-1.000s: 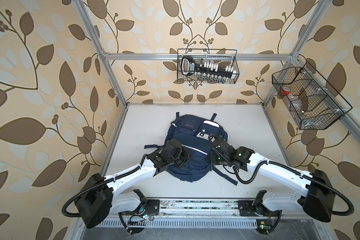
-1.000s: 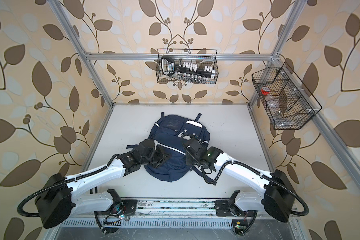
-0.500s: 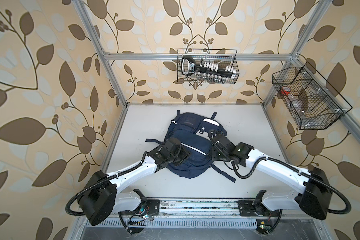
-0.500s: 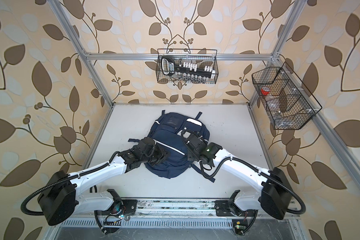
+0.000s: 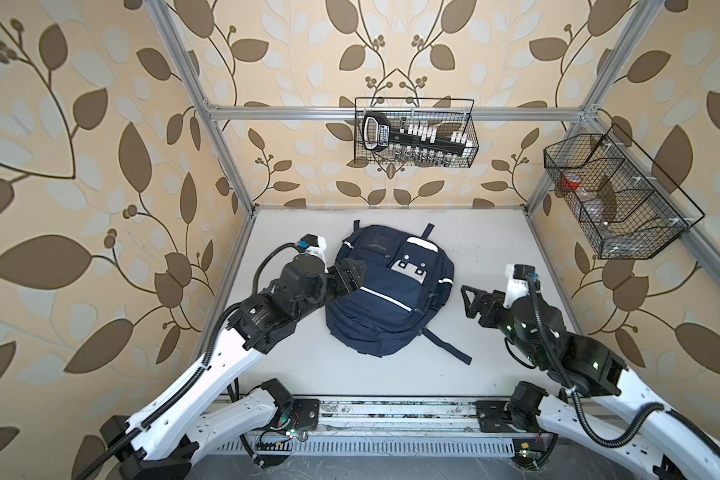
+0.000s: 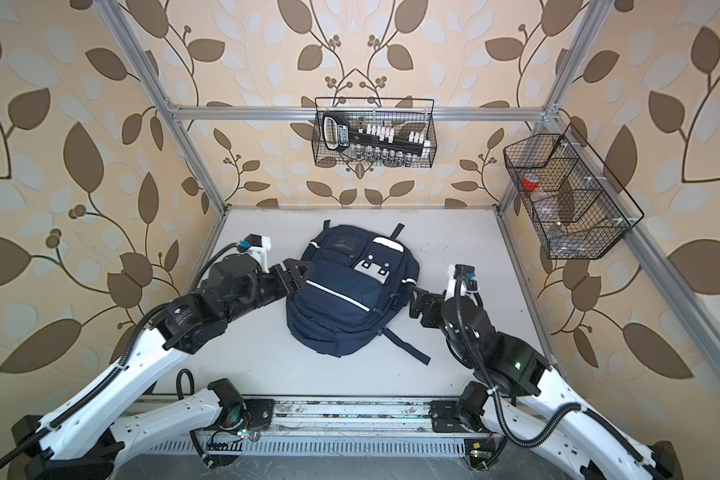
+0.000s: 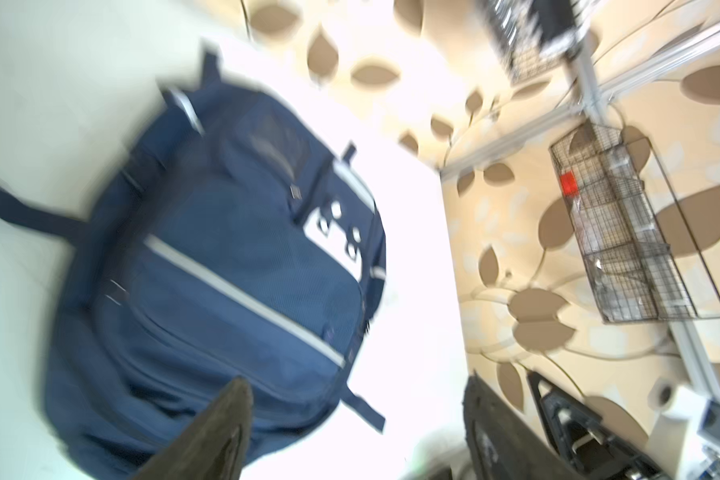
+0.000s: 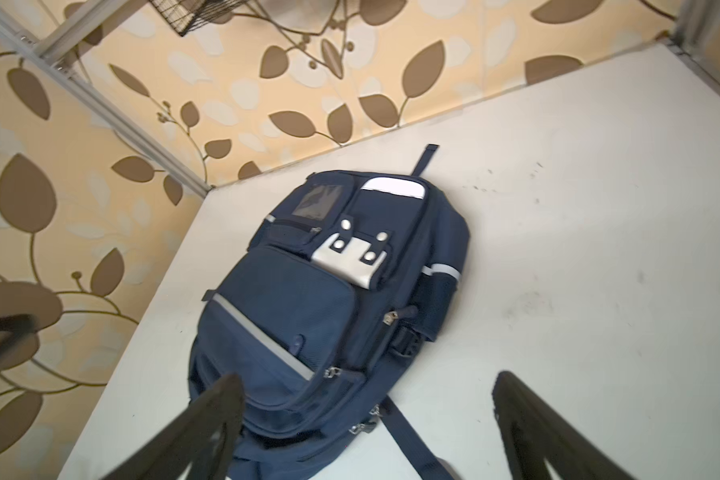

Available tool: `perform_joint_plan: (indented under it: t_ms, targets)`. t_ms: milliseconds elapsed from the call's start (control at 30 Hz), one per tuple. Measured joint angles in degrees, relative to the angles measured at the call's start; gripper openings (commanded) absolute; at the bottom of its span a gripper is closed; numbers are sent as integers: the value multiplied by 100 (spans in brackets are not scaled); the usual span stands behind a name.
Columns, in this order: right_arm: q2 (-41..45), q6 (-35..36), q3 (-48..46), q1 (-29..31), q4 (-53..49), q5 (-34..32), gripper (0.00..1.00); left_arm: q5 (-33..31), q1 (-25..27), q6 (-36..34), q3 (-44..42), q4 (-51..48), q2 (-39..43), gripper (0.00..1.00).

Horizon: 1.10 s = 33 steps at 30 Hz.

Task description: Pack the student bag

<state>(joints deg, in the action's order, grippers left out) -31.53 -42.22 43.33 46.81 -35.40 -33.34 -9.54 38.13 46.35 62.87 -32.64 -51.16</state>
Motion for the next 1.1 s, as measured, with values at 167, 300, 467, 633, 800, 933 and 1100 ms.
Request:
perform_joint_plan:
  t_ms: [167, 300, 467, 633, 800, 933, 1100]
  targets:
    - [813, -15, -1716, -4, 494, -1266, 98, -2238, -90, -1220, -855, 166, 393, 99]
    - [225, -214, -2122, -127, 789, -2367, 98, -3200, -713, -2697, -2415, 1475, 114, 99]
    - [-1091, -101, -2127, -894, 1829, -3230, 98, -3285, -1998, -3416, -3298, 2518, -1147, 99]
    - [-2100, 680, -2140, -2208, 2946, -2710, 98, -3069, -2441, -3709, -3598, 3552, -1349, 99]
    - [-2732, 1445, -2352, -3320, 4435, -2221, 96, -2634, -2555, -3967, -3895, 4433, -1784, 99]
    - [-3233, 1954, -2942, -3803, 5580, -1794, 92, -2334, -2688, -4155, -3919, 4918, -2245, 99]
    - [-3978, 2767, -3224, -3869, 7626, -782, 99, -1937, -2975, -4343, -3943, 5663, -2439, 99]
